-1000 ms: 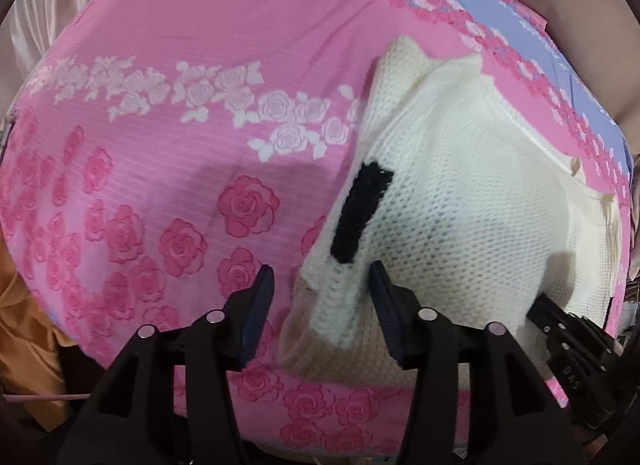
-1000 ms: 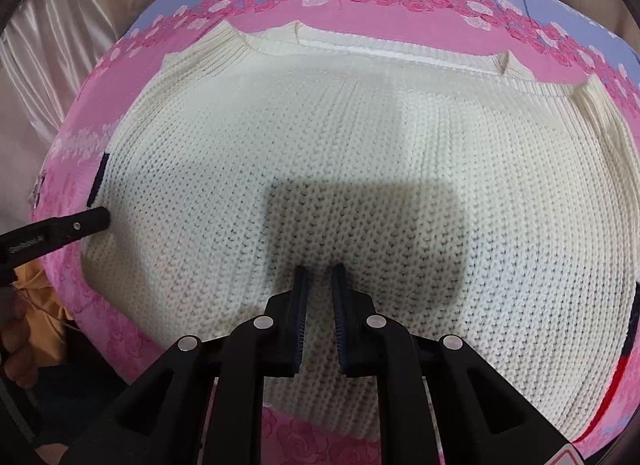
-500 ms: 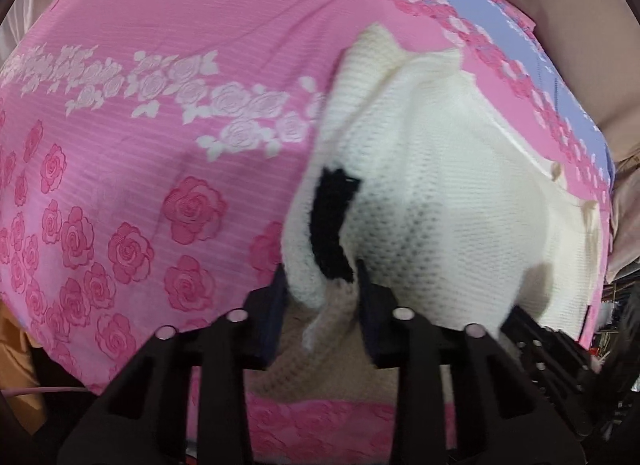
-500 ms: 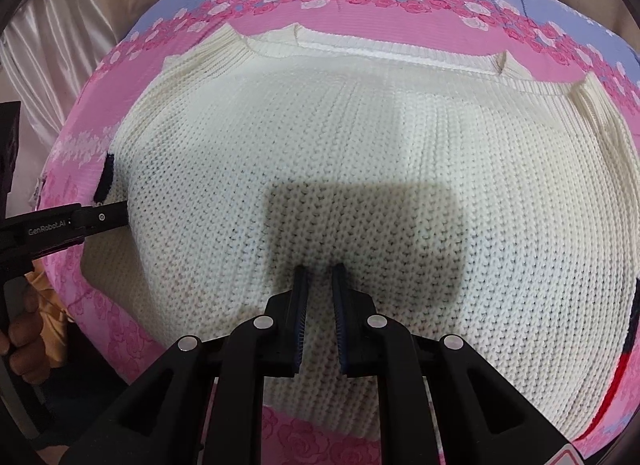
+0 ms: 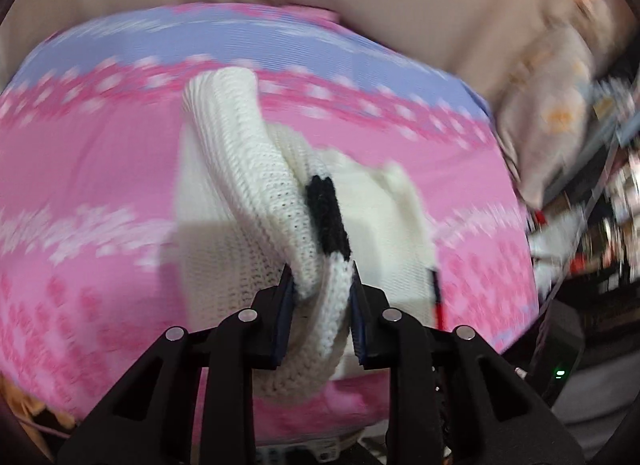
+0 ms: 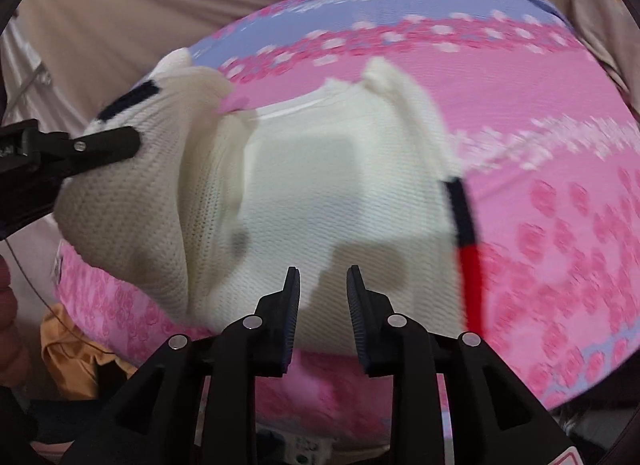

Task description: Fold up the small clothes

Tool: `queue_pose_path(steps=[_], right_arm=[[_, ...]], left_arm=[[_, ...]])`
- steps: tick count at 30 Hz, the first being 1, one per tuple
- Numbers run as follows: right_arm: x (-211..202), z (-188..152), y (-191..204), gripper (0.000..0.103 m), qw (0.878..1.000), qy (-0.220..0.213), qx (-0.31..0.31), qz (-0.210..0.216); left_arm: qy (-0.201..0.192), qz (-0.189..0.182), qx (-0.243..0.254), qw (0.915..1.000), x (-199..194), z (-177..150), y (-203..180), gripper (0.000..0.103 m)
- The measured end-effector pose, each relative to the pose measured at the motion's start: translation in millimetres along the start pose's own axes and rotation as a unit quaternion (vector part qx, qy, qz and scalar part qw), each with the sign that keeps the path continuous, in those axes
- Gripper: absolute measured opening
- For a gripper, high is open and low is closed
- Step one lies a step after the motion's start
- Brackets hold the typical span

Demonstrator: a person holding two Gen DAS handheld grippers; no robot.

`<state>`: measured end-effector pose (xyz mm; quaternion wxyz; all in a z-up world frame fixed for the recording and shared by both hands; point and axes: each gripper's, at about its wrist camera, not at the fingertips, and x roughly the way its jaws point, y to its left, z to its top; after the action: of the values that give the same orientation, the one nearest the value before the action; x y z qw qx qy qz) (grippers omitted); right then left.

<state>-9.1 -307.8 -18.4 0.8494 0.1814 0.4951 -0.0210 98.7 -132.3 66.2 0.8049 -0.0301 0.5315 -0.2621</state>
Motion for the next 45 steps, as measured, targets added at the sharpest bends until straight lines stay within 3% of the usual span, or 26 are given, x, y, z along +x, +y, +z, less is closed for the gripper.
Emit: queue_pose_path(steps=[3,6,7,8,10,13,17,20,22,23,24,25,27,28,32,34,36,38,39,41,45], right_arm=[[-13.0,-10.7,-29.8,0.027,1.0,-0.008,0.027,-0.012],[-14.7,-18.7,-48.4,0.027,0.998,-0.006,0.051,-0.021],[-18.0,-18.8,-54.7,0.027,0.998,-0.008,0.059,-0.021],[-22.8,-18.2,-57.5,0.028,0.998,-0.014,0.063,-0.019],[-31.2,-17.3,-60.4,0.042,0.997,-0.028,0.064,-0.015],[-36.5,-7.7,-55.8,0.056,0.997,-0.032,0.07,0.018],[-20.6,5.6,-40.1,0.069,0.99,-0.011,0.102,0.097],[21.3,11.2,-21.0,0.07,0.986,0.05,0.114,0.109],[40.3,12.8,-15.5,0.07,0.986,0.067,0.124,0.091],[47.7,12.9,-12.2,0.069,0.985,0.072,0.13,0.086],[54.0,13.3,-9.5,0.062,0.984,0.078,0.134,0.084],[60.5,14.3,-6.3,0.044,0.983,0.084,0.135,0.086],[66.1,17.9,4.8,0.023,0.984,0.089,0.127,0.088],[60.5,20.8,10.0,0.017,0.986,0.078,0.119,0.092],[-23.7,37.6,34.2,0.014,0.993,-0.05,0.035,0.102],[-43.5,36.7,27.8,0.014,0.994,-0.084,0.019,0.068],[-26.0,23.2,-3.0,0.014,0.997,-0.058,0.037,0.019],[28.5,1.2,-41.4,0.014,0.997,0.028,0.061,-0.028],[43.1,-7.1,-51.6,0.015,0.996,0.049,0.072,-0.031],[47.4,-15.1,-57.2,0.017,0.994,0.05,0.098,-0.005],[26.0,-6.1,-42.5,0.024,0.997,0.015,0.072,-0.01]], left_arm=[[0.041,-0.002,0.061,0.9973,46.8,-15.8,-42.4,0.026],[0.102,0.033,0.07,0.9918,92.3,-38.2,-51.6,0.034],[0.11,0.036,0.058,0.9916,92.5,-43.6,-49.3,0.042],[0.095,0.031,0.042,0.9941,82.8,-47.7,-43.8,0.058],[0.065,0.037,0.043,0.9963,60.6,-51.2,-34.5,0.072],[0.043,0.079,0.066,0.9938,35.1,-53.2,-16.9,0.077],[0.069,0.119,0.044,0.9895,31.2,-69.4,26.3,0.079],[0.105,0.121,0.021,0.9868,41.5,-84.1,49.4,0.081],[0.122,0.115,0.011,0.9858,52.0,-91.5,56.0,0.081],[0.128,0.116,0.007,0.985,57.4,-94.4,58.0,0.081],[0.129,0.115,0.008,0.985,59.9,-95.2,57.9,0.081],[0.128,0.113,0.01,0.9853,62.2,-95.2,57.8,0.081],[0.123,0.123,0.021,0.9846,70.3,-93.0,56.1,0.077],[0.125,0.126,0.024,0.9837,74.6,-91.4,56.7,0.071],[0.128,0.142,0.03,0.9811,81.5,-83.1,54.3,0.067],[0.132,0.145,0.031,0.9801,85.9,-80.2,49.9,0.068],[0.131,0.131,0.03,0.9823,86.5,-78.6,42.8,0.068],[0.122,0.125,0.036,0.984,81.6,-74.9,31.5,0.067],[0.115,0.116,0.04,0.9858,77.8,-72.7,25.3,0.067],[0.112,0.108,0.048,0.9868,71.5,-68.6,16.2,0.067],[0.092,0.102,0.054,0.9891,55.5,-55.7,5.4,0.066]])
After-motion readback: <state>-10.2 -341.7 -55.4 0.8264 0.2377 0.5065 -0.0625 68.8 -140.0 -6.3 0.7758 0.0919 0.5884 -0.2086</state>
